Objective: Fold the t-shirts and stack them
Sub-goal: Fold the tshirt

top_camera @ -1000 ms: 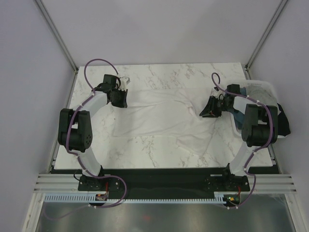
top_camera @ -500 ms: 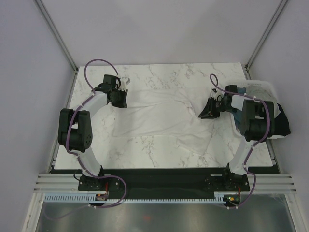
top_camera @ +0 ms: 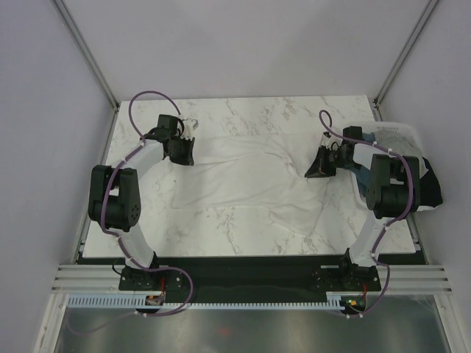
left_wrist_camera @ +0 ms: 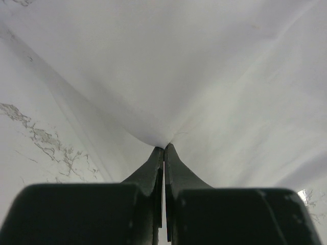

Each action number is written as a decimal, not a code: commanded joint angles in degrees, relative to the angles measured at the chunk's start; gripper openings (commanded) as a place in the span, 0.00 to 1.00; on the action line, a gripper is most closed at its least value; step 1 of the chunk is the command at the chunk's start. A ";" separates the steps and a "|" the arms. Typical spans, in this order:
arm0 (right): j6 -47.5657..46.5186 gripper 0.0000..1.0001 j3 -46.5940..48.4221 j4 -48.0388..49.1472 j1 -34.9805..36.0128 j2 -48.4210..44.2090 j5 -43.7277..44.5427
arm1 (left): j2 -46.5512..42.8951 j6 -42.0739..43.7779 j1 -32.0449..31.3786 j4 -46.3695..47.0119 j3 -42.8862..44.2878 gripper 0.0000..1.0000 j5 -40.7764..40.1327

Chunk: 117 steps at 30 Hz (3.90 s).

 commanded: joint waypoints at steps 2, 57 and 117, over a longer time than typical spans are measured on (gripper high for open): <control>-1.56 0.14 4.03 -0.50 0.26 -5.99 0.50 | -2.35 1.65 0.60 1.92 -0.36 0.02 -0.39; -4.99 0.00 4.74 -3.14 3.52 -21.12 4.55 | -8.68 8.16 4.82 3.24 -2.29 0.02 -4.96; -24.50 0.37 2.01 0.55 23.37 -15.32 21.16 | -9.12 -0.63 4.21 4.64 -11.43 0.78 8.92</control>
